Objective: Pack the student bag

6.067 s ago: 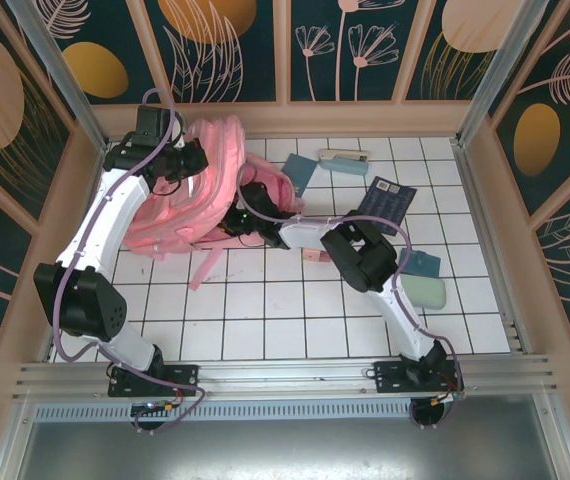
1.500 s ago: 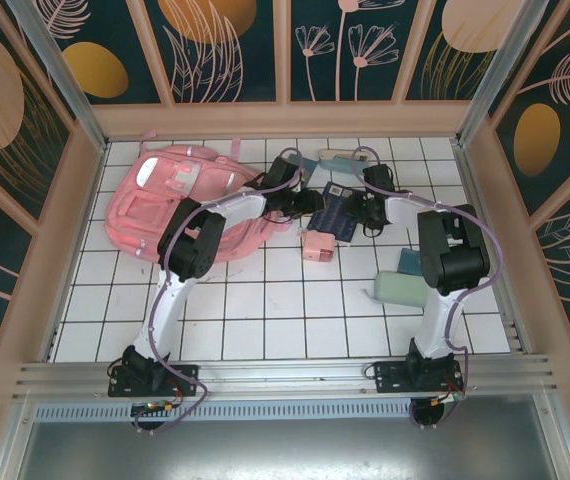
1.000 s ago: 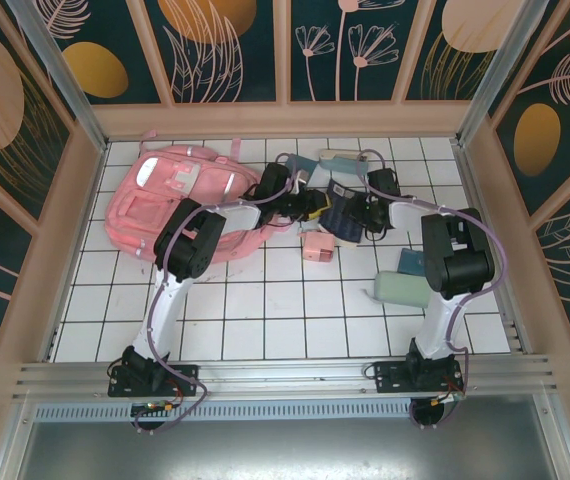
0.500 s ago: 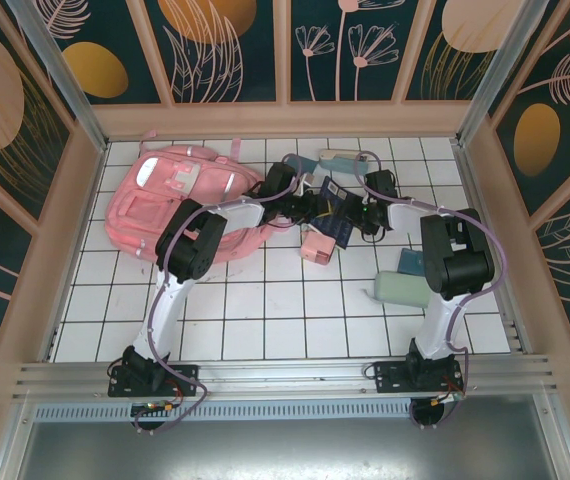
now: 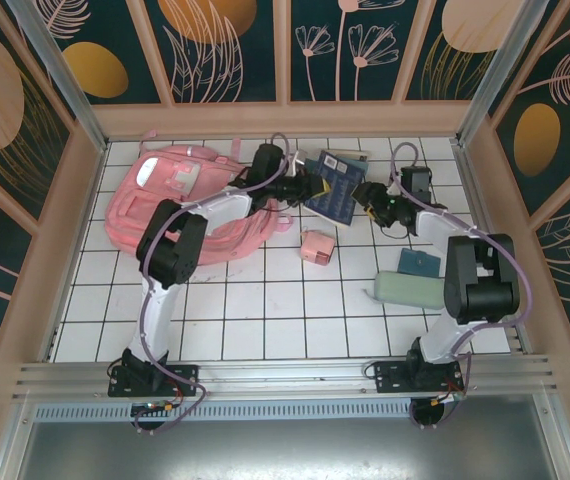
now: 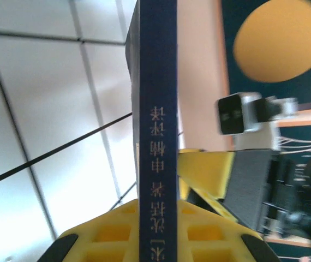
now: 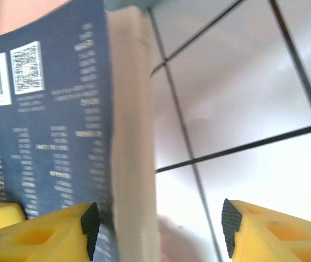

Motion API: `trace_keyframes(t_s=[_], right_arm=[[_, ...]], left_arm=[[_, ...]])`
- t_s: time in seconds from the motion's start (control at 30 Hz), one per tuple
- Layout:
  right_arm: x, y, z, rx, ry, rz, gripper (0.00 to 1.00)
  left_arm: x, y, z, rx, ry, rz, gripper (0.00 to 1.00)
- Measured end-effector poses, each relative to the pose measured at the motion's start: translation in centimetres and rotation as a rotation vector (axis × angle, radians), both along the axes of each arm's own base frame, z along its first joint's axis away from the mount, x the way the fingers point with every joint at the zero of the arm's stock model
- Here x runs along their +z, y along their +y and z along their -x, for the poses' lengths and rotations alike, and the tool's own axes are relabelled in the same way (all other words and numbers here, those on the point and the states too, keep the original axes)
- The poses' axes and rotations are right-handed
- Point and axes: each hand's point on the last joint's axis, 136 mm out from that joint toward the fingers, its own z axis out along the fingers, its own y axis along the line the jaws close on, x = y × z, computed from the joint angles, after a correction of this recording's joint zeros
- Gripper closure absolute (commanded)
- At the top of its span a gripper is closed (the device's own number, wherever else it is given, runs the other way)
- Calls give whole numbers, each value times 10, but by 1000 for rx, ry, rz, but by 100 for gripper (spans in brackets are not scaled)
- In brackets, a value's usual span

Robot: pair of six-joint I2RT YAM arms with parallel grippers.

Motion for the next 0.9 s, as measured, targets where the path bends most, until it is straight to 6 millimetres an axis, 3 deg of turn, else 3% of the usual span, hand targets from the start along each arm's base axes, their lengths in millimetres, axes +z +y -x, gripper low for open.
trace_keyframes(t_s=[0.17,0.4,0.57,0.77,0.9], right_arm=[[26,12,2,46,-65,-210,35],[67,29,3,130,-158,-402,37],[71,31,1,142,-166,-435,42],[65,44,2,177,-140,-431,35],[63,48,4,192,-134,-426,41]], left_arm=[[37,7,-3,9,-34,102,100],[34,8,3,6,10,147,100],[39,13,-1,14,13,170,100],[50,12,3,0,7,202,100],[57,10,8,-13,2,213,100]])
